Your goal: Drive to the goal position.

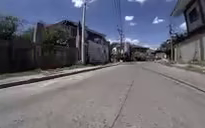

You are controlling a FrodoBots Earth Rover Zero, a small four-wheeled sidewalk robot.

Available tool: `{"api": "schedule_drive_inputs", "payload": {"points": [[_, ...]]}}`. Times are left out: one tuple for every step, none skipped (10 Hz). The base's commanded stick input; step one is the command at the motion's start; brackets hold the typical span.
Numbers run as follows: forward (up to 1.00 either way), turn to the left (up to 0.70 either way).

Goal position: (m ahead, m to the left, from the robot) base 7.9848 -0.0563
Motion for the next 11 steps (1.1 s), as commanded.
{"api": "schedule_drive_inputs", "payload": {"points": [[1.00, -0.40], [1.00, -0.20], [1.00, 0.00], [1.00, 0.00], [1.00, 0.00], [1.00, 0.00], [1.00, 0.00], [1.00, 0.00], [1.00, 0.00], [1.00, 0.00], [1.00, 0.00]]}}
